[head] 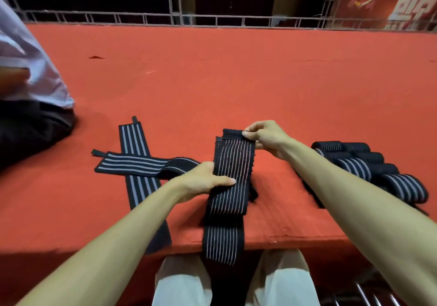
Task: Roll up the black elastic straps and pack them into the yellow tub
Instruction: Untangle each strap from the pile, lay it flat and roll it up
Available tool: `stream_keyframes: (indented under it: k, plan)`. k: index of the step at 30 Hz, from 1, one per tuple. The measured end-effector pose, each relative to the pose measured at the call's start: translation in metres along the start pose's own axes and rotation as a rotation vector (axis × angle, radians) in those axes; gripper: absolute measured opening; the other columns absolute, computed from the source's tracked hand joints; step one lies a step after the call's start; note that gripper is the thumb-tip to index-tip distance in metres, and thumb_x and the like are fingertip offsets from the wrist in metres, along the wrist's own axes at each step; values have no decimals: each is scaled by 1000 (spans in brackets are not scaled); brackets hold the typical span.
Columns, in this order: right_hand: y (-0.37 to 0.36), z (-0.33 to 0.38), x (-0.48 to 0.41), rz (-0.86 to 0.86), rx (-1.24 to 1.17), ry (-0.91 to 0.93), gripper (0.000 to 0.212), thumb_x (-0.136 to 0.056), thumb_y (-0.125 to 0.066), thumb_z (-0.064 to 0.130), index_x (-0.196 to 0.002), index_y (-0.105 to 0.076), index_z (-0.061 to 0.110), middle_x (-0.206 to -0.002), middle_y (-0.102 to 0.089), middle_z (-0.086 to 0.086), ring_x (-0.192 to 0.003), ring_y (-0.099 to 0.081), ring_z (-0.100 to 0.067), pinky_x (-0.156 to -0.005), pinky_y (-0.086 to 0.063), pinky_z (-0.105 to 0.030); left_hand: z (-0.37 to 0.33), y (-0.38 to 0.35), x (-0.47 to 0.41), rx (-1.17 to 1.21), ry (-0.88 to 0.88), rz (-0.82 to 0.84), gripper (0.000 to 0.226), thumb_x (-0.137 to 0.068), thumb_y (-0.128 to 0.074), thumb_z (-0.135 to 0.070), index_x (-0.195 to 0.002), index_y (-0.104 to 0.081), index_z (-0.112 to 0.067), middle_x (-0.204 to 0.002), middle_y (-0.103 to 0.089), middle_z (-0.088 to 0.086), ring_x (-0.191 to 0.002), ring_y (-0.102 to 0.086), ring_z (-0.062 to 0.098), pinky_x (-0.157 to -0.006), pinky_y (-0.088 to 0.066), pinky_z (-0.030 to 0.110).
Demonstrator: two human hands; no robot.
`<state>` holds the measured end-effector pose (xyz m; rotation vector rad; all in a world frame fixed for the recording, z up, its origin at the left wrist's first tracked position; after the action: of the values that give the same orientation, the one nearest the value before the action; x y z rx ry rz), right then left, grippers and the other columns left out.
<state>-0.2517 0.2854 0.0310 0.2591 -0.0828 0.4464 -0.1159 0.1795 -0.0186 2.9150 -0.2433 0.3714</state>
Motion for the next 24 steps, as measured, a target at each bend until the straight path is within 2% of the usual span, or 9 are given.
stream_keyframes:
  k: [2, 4, 7, 9, 11, 14, 18, 21, 24]
  plan:
    - [-11, -10, -13, 85, 66, -11, 10, -92, -62, 3, -82, -61, 4, -77, -60, -10, -65, -60, -14, -53, -51, -19, 8, 14, -12, -59, -17, 2, 24, -88, -69, -32, -108, -63, -20, -104, -72, -5, -97, -67, 12, -85, -51, 30]
    - [-19, -20, -20, 145, 139, -16, 8, -90, -65, 7, -83, -64, 4, -74, -62, -6, -64, -60, -13, -56, -52, -22, 8, 40, -25, -13, -52, -152, 42, -85, -66, -44, -121, -56, -22, -106, -69, -7, -97, -65, 8, -85, -51, 27]
    - [-30, -39, -40, 179, 164, -10, 7, -86, -71, 10, -83, -67, 5, -65, -61, 1, -58, -55, -7, -54, -46, -20, 10, 80, -54, 109, -131, -401, 35, -92, -63, -26, -123, -54, -12, -84, -63, 4, -69, -62, 9, -72, -56, 27]
    - [-33, -52, -54, 177, 120, -10, 8, -84, -73, 9, -83, -67, 3, -62, -60, 2, -55, -53, -7, -53, -43, -20, 14, 96, -74, 37, -168, -494, 19, -92, -64, -11, -110, -63, -6, -73, -61, 9, -51, -56, 7, -54, -53, 21]
    - [-32, -62, -71, 143, 82, -2, 8, -83, -74, 8, -81, -66, 5, -61, -58, 0, -55, -50, -10, -53, -40, -22, 21, 109, -97, -66, -162, -565, 10, -89, -67, -7, -99, -70, -6, -70, -64, 5, -47, -52, 5, -50, -48, 18]
    - [-23, -70, -100, 23, 101, 55, 11, -80, -77, 9, -77, -67, 10, -65, -58, -2, -55, -51, -8, -51, -41, -20, 26, 122, -132, -151, -130, -605, 16, -88, -69, -14, -103, -73, -10, -77, -69, 1, -57, -56, 9, -58, -51, 21]
    - [-10, -85, -136, -141, 295, 95, 18, -74, -83, 23, -68, -67, 25, -61, -62, 10, -46, -52, 4, -56, -44, -21, 20, 132, -171, -367, -129, -635, 19, -90, -67, -17, -106, -74, -9, -102, -74, 5, -91, -67, 13, -85, -49, 22]
    - [-5, -92, -155, -230, 345, 150, 16, -74, -83, 26, -68, -68, 26, -63, -65, 14, -54, -55, 5, -63, -44, -18, 23, 135, -190, -434, -137, -653, 18, -91, -65, -17, -104, -75, -8, -104, -74, 5, -96, -66, 10, -81, -38, 9]
    - [-3, -90, -162, -278, 376, 215, 9, -75, -81, 27, -75, -74, 22, -70, -69, 13, -66, -60, 2, -65, -41, -11, 25, 137, -196, -430, -164, -704, 17, -92, -64, -17, -103, -75, -9, -102, -74, 4, -92, -64, 9, -82, -37, 9]
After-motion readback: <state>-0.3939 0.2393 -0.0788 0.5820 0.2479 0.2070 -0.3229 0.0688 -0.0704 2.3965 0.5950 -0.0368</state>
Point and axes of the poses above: each hand's wrist, its own x-axis away from the middle knuckle, its own y-axis out of the back of the hand, z = x × y, the point moved 9 cm from there along -x, towards the middle knuckle
